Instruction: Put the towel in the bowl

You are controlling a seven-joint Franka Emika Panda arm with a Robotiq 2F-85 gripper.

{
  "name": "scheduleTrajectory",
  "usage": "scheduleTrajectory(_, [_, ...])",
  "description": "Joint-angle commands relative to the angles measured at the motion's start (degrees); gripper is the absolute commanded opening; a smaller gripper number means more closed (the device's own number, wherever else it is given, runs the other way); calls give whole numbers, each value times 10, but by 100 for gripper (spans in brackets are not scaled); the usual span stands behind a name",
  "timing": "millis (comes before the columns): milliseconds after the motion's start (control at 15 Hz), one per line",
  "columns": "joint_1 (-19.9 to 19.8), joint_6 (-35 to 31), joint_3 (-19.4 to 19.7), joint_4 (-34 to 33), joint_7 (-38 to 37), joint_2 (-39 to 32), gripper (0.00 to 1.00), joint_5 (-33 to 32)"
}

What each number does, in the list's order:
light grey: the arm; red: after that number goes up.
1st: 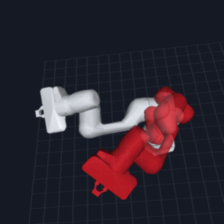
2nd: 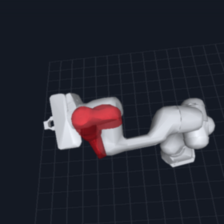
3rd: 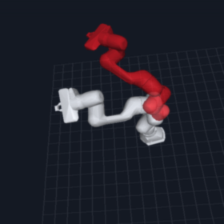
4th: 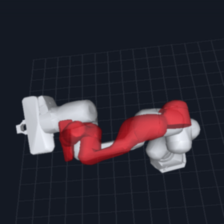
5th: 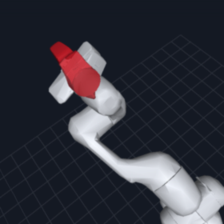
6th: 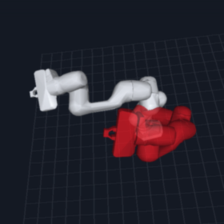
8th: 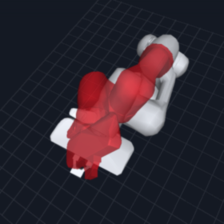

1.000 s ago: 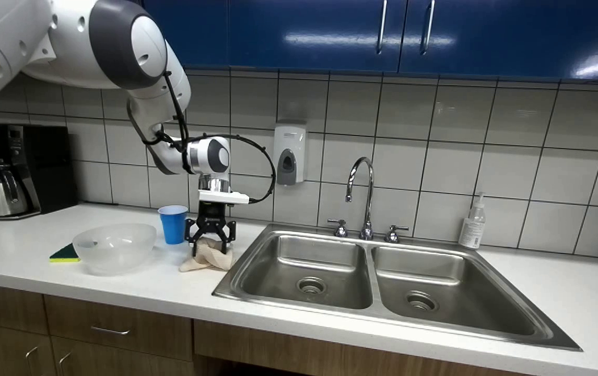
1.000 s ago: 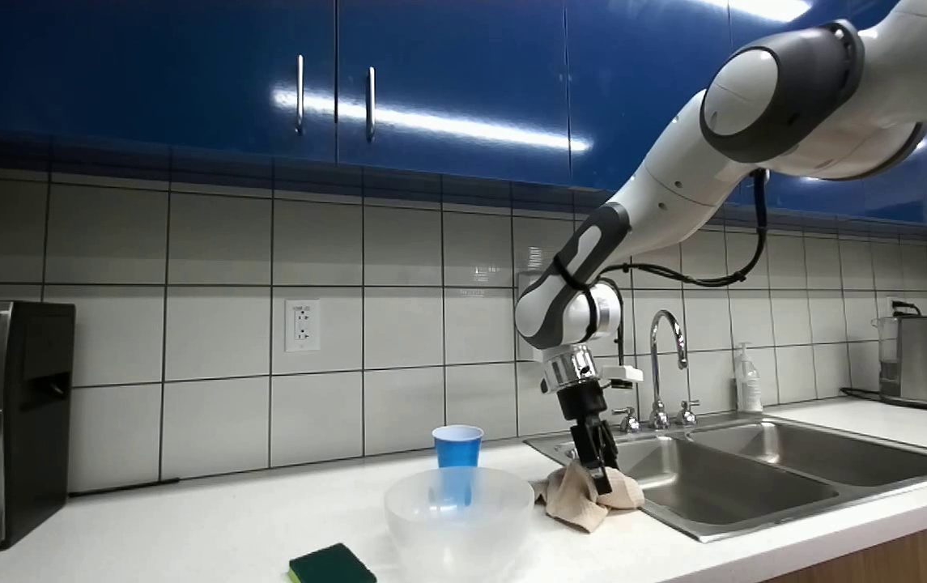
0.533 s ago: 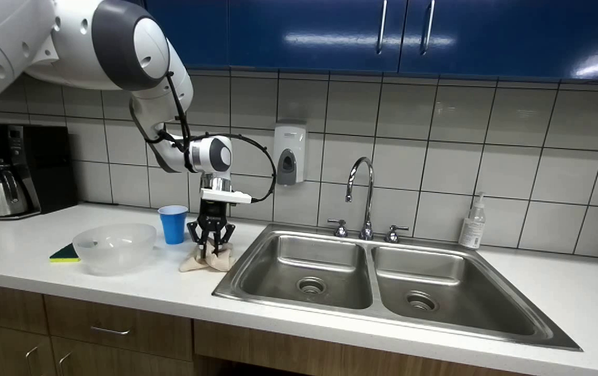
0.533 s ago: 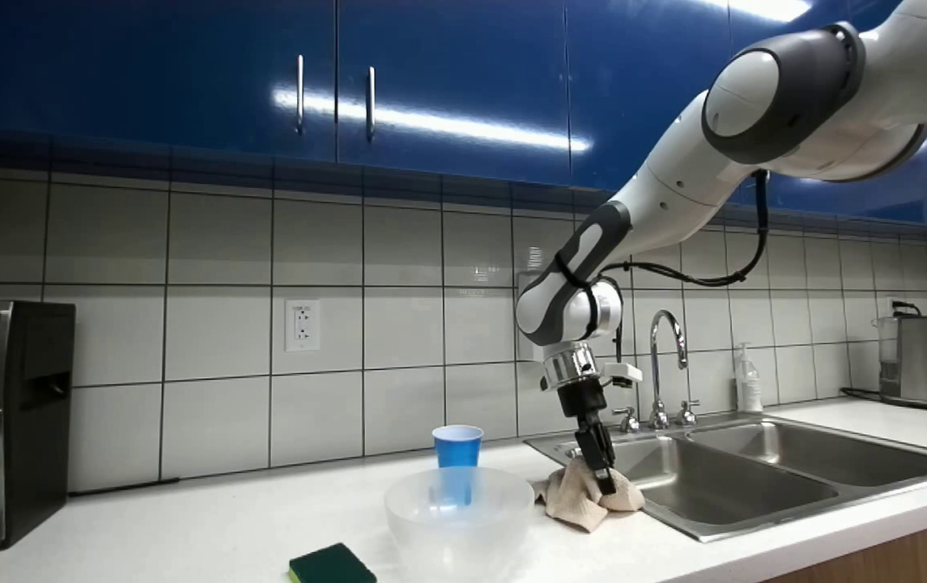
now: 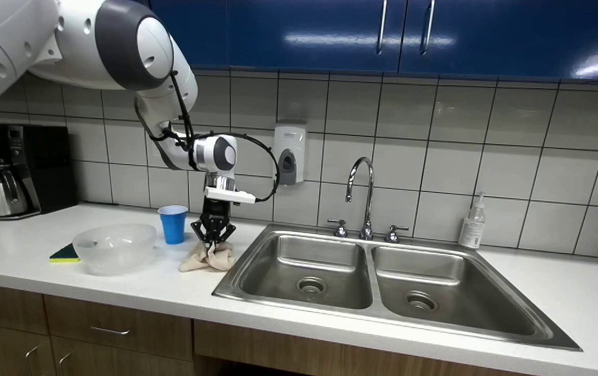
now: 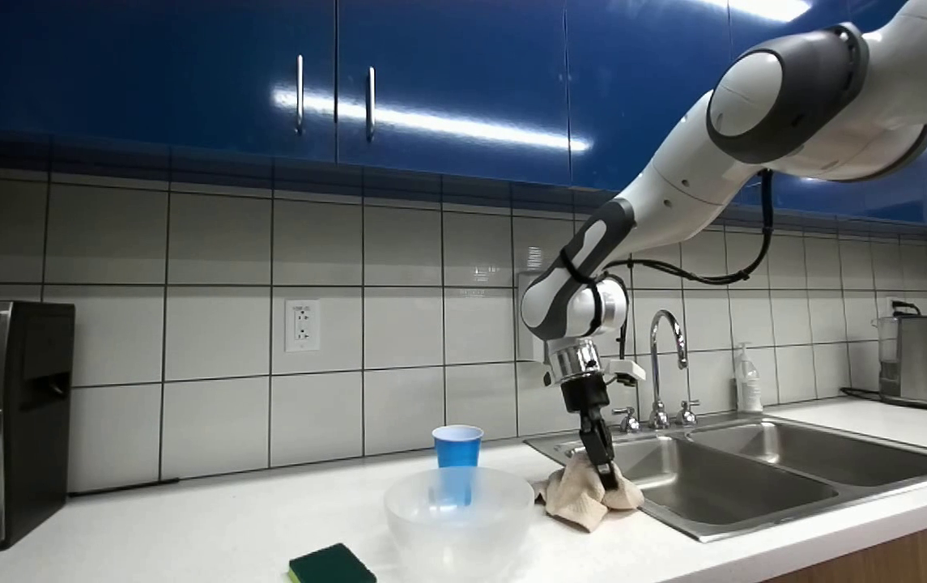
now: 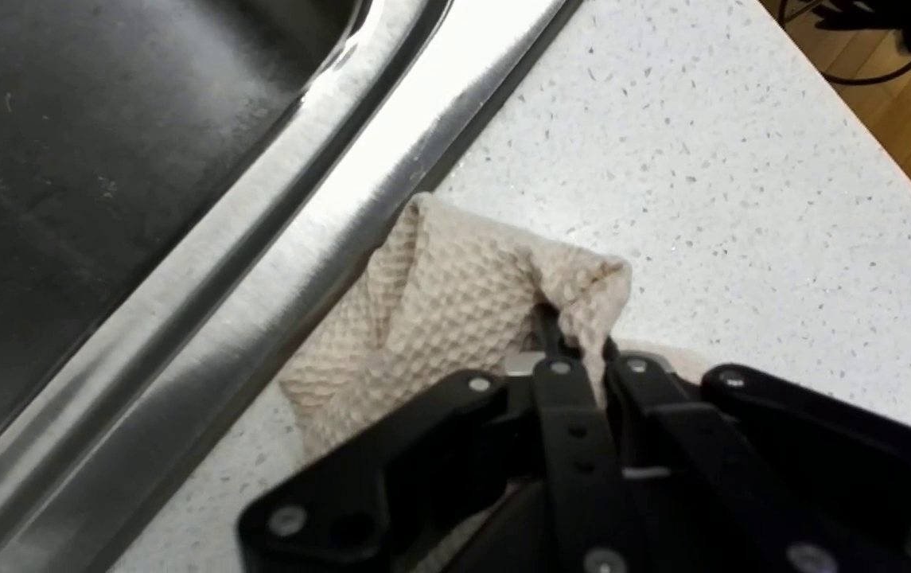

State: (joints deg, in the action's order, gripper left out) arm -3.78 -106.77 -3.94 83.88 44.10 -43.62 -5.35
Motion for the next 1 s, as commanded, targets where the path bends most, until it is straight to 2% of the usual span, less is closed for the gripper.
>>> scheduleTrajectory(0, [-11,15,-14,8,19,27,1,11])
scheduleTrajectory(400, [-13,-9,-20,51,22,91,1,22])
scheduleTrajectory(933, [-8,-44,-20,148,34,212,1,43])
